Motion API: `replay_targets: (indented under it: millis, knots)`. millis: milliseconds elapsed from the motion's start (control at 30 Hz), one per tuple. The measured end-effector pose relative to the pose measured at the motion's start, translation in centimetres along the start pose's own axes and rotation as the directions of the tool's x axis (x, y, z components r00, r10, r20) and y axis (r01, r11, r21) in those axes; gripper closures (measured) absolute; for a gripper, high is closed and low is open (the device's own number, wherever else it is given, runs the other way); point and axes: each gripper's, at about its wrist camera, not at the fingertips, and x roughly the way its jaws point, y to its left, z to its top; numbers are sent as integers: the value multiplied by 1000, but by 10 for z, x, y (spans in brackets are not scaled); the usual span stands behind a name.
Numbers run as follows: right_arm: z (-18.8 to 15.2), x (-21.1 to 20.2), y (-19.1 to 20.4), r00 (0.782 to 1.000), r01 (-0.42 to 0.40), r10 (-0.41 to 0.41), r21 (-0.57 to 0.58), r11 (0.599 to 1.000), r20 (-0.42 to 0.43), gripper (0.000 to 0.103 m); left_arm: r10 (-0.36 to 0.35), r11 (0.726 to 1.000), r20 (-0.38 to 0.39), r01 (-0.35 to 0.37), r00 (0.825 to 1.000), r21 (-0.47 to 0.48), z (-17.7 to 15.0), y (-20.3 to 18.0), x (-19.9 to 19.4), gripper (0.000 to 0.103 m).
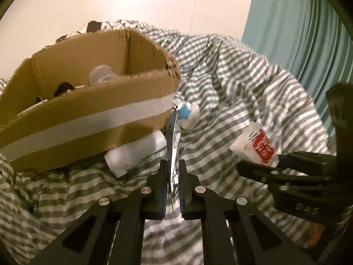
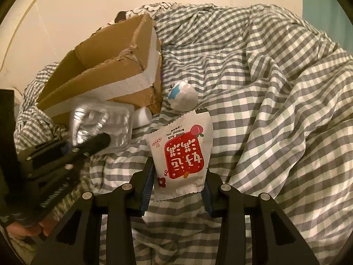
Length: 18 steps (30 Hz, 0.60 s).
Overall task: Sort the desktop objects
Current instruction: 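Grasp the silver blister pack with the left gripper while the right gripper grasps the red snack packet, then carry the blister pack with the left gripper into the box while the right gripper carries the snack packet there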
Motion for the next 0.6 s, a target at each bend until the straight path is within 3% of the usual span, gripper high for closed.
replay_targets:
  millis: [200,600]
  knots:
    - [0,-24,31,999,7,-4,-56,998,43,67,-29,997,58,33,998,-64,3,13,-38,95]
    - [30,-73,80,993,-11,24,-112,994,114,67,-17,998,180,27,984,-51,47,48,-108,95]
